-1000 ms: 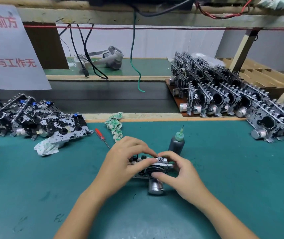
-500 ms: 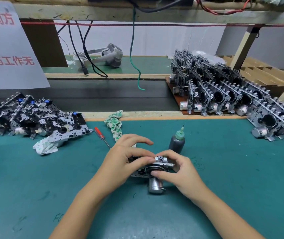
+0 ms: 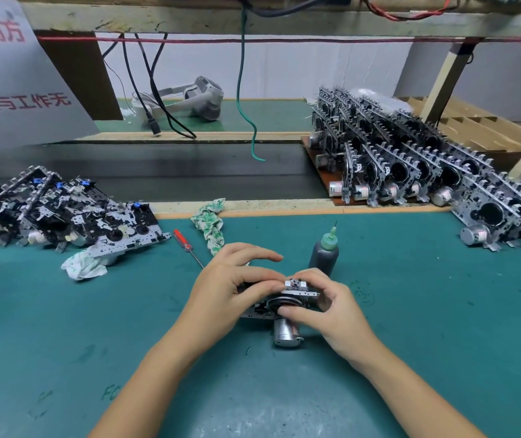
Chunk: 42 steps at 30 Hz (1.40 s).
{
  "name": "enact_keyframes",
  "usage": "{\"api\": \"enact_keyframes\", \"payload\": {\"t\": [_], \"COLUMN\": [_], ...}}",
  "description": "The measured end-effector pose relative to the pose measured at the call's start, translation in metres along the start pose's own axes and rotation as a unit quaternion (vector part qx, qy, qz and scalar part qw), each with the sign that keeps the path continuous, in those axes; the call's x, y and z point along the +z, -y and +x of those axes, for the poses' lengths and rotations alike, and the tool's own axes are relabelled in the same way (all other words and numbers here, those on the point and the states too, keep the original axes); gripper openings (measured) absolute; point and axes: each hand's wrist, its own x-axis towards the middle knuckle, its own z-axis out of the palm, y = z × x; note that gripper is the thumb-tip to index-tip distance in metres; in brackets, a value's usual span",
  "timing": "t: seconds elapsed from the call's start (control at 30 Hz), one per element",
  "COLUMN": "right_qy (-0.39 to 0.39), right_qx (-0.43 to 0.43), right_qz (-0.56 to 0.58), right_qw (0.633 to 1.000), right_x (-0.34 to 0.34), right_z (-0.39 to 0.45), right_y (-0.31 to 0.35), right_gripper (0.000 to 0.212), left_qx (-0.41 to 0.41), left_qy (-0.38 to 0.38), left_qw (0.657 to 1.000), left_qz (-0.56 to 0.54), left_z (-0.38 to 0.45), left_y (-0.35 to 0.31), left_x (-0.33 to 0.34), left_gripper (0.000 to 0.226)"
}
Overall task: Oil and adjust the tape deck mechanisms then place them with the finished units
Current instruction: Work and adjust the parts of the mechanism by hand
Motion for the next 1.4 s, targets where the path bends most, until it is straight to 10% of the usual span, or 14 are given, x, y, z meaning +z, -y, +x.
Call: {"api": "enact_keyframes", "payload": {"t": [0.53, 0.87, 1.4], "right_qy": [0.02, -0.054, -0.059], "right_qx": [-0.014, -0.192, -0.182], "right_qz": [-0.112, -0.468, -0.475], "right_qw": [0.993, 0.861, 0.859], "right_x": [-0.006, -0.03, -0.031], "right_z": [-0.007, -0.016, -0.016], "right_y": [0.003, 0.005, 0.006], "right_gripper": [0.031, 0.034, 0.029], "left_qx": [0.003, -0.004, -0.003], "left_qy": [0.003, -0.003, 0.006], "left_qw": [1.0, 1.0, 1.0], "left_qz": [0.01, 0.01, 0.002], "left_z": [0.001, -0.001, -0.001], "left_y": [0.003, 0.005, 0.003], "left_x": [0.0, 0.0, -0.001], "left_gripper": [0.015, 0.017, 0.019]}}
